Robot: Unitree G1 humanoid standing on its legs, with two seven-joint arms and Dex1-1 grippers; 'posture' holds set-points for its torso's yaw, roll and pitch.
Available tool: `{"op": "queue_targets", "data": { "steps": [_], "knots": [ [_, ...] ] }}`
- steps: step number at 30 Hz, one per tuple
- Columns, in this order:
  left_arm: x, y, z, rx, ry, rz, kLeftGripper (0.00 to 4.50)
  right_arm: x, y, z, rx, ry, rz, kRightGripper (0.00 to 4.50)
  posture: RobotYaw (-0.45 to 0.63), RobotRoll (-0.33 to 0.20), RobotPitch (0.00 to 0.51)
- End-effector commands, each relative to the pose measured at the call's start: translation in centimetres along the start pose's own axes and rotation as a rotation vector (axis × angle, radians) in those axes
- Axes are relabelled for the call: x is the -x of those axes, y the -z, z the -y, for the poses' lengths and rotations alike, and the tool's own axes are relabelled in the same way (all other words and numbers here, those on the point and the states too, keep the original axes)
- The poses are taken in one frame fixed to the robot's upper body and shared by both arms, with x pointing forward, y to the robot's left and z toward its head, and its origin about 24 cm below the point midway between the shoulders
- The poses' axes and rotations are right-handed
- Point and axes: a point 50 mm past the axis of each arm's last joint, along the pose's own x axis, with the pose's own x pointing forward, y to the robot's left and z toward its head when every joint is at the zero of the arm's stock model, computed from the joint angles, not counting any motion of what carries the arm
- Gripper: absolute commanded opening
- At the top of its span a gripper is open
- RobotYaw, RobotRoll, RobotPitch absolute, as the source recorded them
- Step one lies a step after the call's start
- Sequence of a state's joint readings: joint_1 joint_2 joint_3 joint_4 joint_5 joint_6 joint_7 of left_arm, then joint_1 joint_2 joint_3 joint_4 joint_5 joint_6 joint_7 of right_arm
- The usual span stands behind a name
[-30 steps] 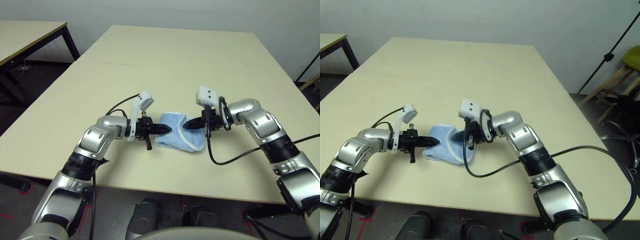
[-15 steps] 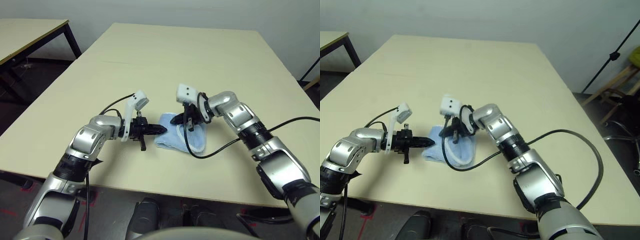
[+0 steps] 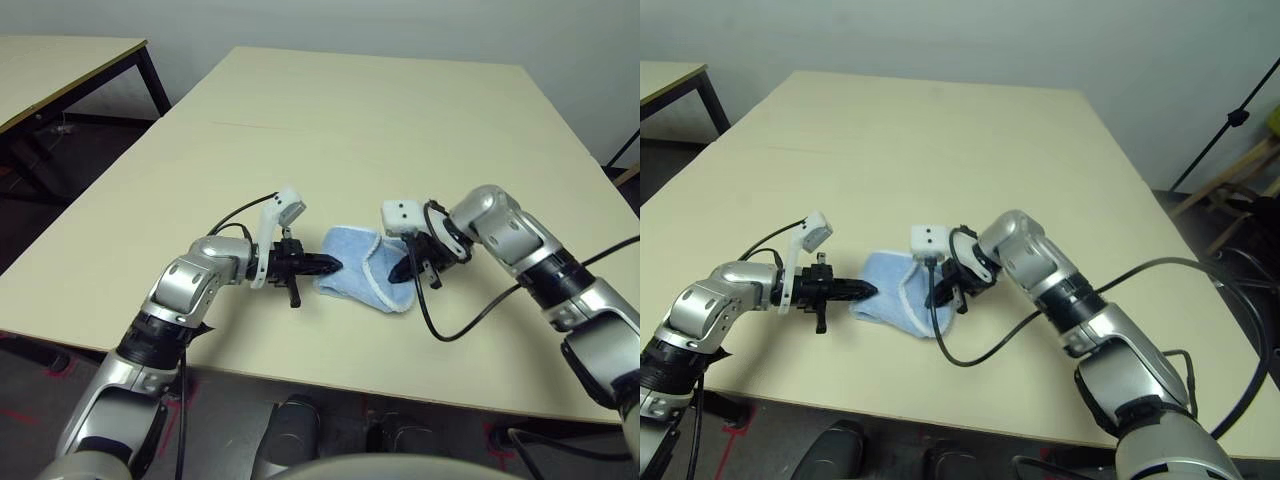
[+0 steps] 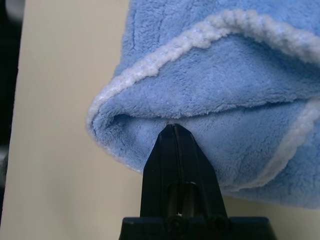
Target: Fold the towel and set it aside.
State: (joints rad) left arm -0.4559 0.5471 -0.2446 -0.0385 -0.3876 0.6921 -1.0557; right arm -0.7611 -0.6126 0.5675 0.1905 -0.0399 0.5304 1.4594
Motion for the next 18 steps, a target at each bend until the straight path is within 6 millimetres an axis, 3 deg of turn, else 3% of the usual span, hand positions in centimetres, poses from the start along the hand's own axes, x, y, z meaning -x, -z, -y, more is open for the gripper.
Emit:
{"op": "queue_targets", "data": {
  "steps": [1,9,18],
  "knots": [
    [-0.1,-0.1,-0.1,-0.007,-0.003,-0.01,0.0,0.6,-0.2,0.0,-0.017,0.044,0.041,0.03,0.16,0.0,0.057],
    [-0.3,0.1,0.1,-0.015,0.006,-0.01,0.0,2.5,-0.3,-0.6,-0.107,0.104,0.198,0.03,0.16,0.0,0.068],
    [-1.5,0.2,-1.9,-0.129,-0.053,-0.088,0.0,8.9,1.6,-1.0,-0.25,0.315,0.41,0.03,0.11,0.0,0.067]
  ]
}}
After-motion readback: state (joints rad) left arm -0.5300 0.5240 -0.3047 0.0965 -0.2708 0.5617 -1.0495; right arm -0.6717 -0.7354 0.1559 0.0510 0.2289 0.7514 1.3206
